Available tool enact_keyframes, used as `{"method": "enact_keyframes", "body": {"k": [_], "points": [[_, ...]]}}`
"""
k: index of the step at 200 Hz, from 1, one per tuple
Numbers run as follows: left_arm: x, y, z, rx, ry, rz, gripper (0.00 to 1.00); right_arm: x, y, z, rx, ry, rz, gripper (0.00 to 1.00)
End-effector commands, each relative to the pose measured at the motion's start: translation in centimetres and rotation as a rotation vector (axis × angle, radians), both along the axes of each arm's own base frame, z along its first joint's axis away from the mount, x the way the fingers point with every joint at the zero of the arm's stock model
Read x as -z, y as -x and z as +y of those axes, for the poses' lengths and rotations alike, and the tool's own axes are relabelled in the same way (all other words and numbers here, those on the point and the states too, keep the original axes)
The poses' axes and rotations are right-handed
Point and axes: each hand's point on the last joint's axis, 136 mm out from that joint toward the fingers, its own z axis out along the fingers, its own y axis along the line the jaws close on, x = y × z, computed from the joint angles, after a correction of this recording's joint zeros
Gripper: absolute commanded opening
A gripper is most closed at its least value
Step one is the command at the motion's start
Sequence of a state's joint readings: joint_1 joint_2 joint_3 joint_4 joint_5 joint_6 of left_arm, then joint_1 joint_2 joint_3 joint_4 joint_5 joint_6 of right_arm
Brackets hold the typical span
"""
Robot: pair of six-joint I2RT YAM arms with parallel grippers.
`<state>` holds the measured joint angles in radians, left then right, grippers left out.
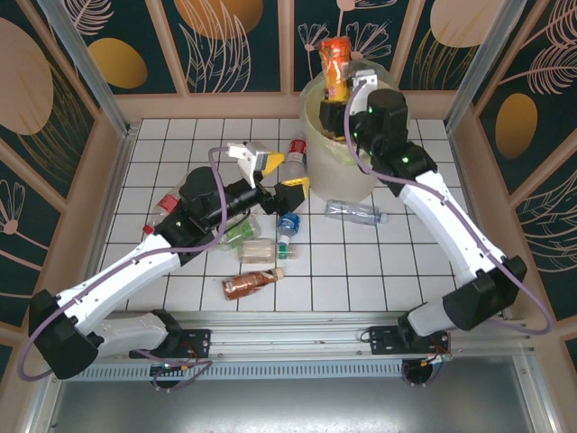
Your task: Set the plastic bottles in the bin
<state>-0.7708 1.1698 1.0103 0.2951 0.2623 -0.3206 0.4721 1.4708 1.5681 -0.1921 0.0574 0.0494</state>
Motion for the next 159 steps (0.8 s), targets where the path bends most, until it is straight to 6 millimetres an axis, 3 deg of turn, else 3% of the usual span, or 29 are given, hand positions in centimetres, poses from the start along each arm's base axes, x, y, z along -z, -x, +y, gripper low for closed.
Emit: {"method": "enact_keyframes", "body": {"k": [1,31,65,128,159], "points": [[-1.9,0.7,-0.3,0.038,0.042,-0.033,0.99,-0.9,-1.6,-0.6,0.002,0.02,-0.017,0.58],[-1.1,0.6,-0.7,0.049,0.018,-0.014,0.99,0.8,-4.5,-1.2,0.002,0.026,0.037,0.58],[-0.5,0.4,-0.7,0.043,-0.007,-0.006,0.98,4.4,-6.9,-1.1,-0.038,0.045,0.142,0.58],[0.4,0.1,-1.1,0.046,-0.039,0.008,0.99,8.3,-7.1,-1.0,-0.086,0.038,0.252,0.61],[0.6,0.2,-1.2,0.054,-0.041,0.013,0.99,8.7,-6.9,-1.0,-0.103,0.021,0.27,0.65]]}}
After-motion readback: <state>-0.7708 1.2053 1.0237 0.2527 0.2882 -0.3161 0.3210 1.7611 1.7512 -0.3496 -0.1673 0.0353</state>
